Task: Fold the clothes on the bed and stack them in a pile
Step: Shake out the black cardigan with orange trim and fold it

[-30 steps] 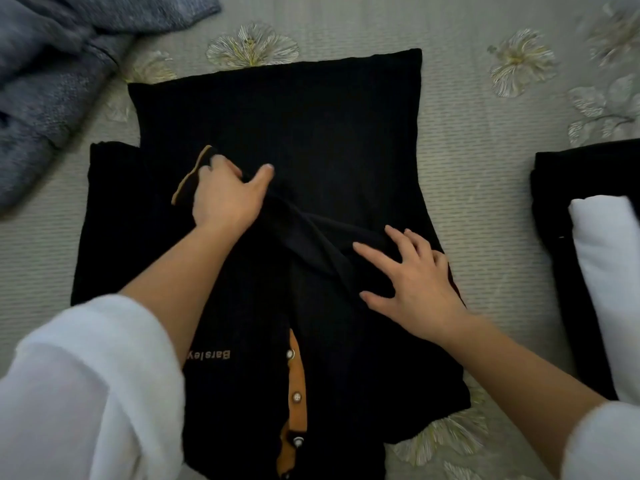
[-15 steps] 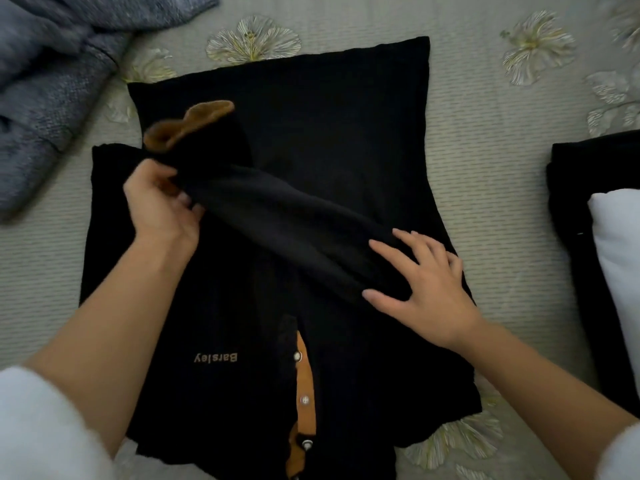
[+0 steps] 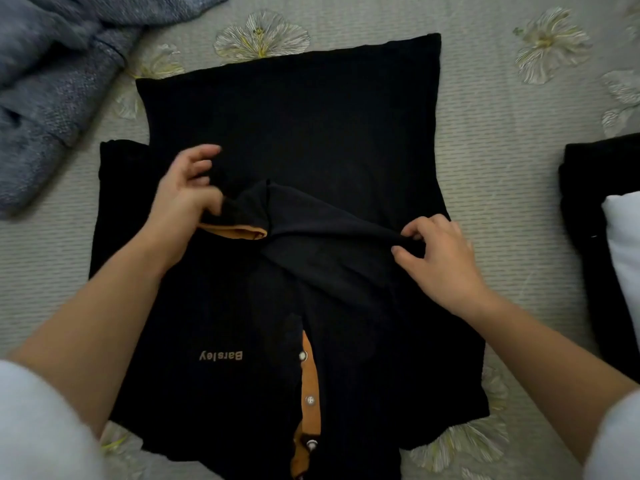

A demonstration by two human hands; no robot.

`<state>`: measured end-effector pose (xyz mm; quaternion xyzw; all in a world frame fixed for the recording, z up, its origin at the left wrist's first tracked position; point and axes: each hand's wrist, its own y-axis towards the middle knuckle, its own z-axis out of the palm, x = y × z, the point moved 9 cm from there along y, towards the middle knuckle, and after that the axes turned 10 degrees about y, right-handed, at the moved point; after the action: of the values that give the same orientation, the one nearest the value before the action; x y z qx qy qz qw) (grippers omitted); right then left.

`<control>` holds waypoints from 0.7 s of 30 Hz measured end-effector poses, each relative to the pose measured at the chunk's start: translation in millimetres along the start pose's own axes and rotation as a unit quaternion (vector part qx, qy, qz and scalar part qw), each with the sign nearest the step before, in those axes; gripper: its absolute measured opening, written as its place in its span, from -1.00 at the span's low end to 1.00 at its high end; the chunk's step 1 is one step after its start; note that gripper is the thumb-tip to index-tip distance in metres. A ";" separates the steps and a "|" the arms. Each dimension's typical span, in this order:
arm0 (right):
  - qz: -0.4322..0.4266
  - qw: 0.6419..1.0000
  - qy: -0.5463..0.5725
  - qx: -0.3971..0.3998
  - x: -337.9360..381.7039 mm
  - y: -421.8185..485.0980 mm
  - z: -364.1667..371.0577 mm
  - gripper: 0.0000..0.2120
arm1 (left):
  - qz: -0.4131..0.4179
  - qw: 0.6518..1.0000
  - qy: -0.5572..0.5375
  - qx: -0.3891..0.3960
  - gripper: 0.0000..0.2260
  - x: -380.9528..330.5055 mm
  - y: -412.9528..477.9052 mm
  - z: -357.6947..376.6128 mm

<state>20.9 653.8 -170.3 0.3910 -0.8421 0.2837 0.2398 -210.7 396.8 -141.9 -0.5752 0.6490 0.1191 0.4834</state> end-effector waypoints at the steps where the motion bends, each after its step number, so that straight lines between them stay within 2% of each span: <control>1: 0.005 1.000 -0.007 0.007 -0.4 0.7 1.7 -0.78 | 0.058 0.988 0.134 0.041 -0.32 -5.3 -6.8 5.5; 3: 0.019 0.999 -0.028 0.022 -0.8 2.6 5.6 -0.77 | 0.110 0.930 0.334 0.109 -0.25 4.0 -17.5 18.3; 4: 0.026 0.999 -0.035 0.026 -0.5 3.7 7.2 -0.76 | 0.117 0.911 0.378 0.118 -0.26 11.3 -20.1 21.1; 5: 0.032 0.998 -0.039 0.029 -0.4 4.6 8.3 -0.76 | 0.124 0.910 0.381 0.104 -0.33 14.1 -20.7 20.9; 7: 0.041 0.998 -0.033 0.034 -1.3 5.9 9.1 -0.79 | 0.140 0.941 0.306 0.038 -0.60 6.1 -18.9 12.3; 8: 0.046 0.998 -0.026 0.038 -2.3 6.4 9.5 -0.81 | 0.122 0.964 0.238 0.012 -0.72 3.8 -14.3 5.8; 10: 0.058 0.997 -0.006 0.053 -4.0 8.2 9.5 -0.85 | 0.040 0.995 0.077 -0.039 -0.83 4.4 0.9 -10.1; 12: 0.076 0.995 0.019 0.063 -3.2 10.8 7.8 -0.89 | -0.082 0.990 -0.061 -0.101 -0.89 16.1 16.3 -31.4; 13: 0.088 0.994 0.029 0.066 -3.1 12.5 6.2 -0.90 | -0.140 0.976 -0.124 -0.114 -0.89 22.7 21.6 -37.0; 14: 0.100 0.992 0.039 0.070 -3.2 13.9 5.0 -0.90 | -0.187 0.961 -0.176 -0.108 -0.81 30.4 25.8 -38.2; 16: 0.120 0.987 0.066 0.087 -2.2 15.9 4.1 -0.85 | -0.249 0.943 -0.211 -0.058 -0.58 44.5 27.8 -32.7; 18: 0.131 0.980 0.103 0.106 -0.6 16.9 4.8 -0.81 | -0.255 0.946 -0.200 -0.021 -0.49 51.4 25.1 -25.3; 21: 0.141 0.976 0.129 0.108 -2.3 17.0 4.5 -0.82 | -0.206 0.968 -0.141 -0.012 -0.49 48.1 27.9 -16.8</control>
<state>7.9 661.1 -179.9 0.2520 -0.8153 0.4519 0.2599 -236.8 363.1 -181.4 -0.6795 0.4408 0.1042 0.5772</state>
